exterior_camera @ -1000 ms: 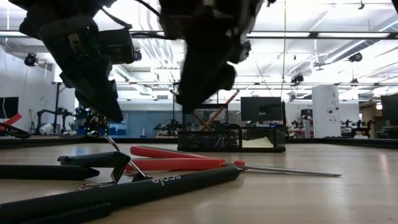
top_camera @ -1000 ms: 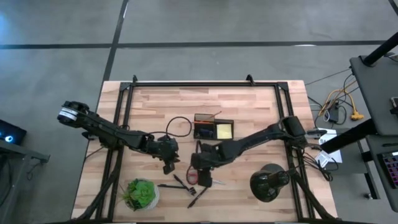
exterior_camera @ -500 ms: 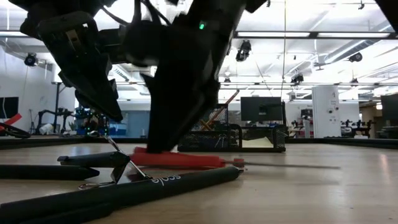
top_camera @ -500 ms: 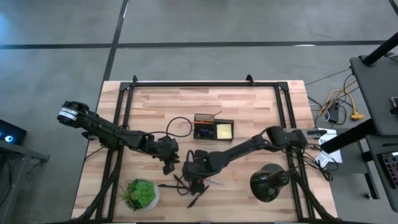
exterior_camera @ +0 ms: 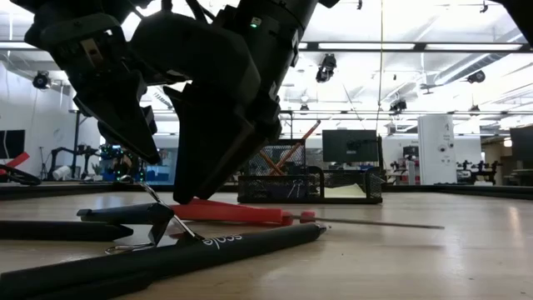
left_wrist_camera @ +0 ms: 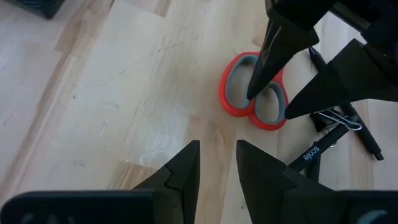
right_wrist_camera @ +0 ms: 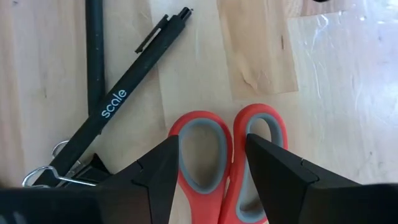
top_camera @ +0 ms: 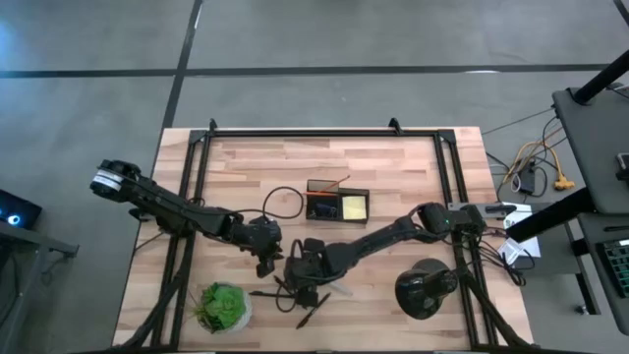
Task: Pick and place office supplies into organizer
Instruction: Put the red scissors into the desk organizer
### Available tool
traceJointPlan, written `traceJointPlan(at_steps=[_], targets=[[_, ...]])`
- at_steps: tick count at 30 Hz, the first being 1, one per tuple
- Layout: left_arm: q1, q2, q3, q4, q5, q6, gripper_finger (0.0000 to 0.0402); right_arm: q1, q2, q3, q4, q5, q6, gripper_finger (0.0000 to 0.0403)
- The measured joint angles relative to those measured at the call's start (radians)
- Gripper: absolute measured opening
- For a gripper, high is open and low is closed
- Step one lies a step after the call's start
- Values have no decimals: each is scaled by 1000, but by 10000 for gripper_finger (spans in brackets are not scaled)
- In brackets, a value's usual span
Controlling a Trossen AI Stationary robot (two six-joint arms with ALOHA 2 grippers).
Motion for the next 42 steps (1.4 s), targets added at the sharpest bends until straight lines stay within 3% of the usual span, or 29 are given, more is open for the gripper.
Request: traceJointPlan(at_steps=[32, 42], targets=[[-3, 0, 0, 1, -1, 2, 88, -5, -27, -60, -41, 39, 61, 162], [-3, 0, -1, 1, -1, 2, 88, -5, -29, -70, -34, 36, 63, 117]])
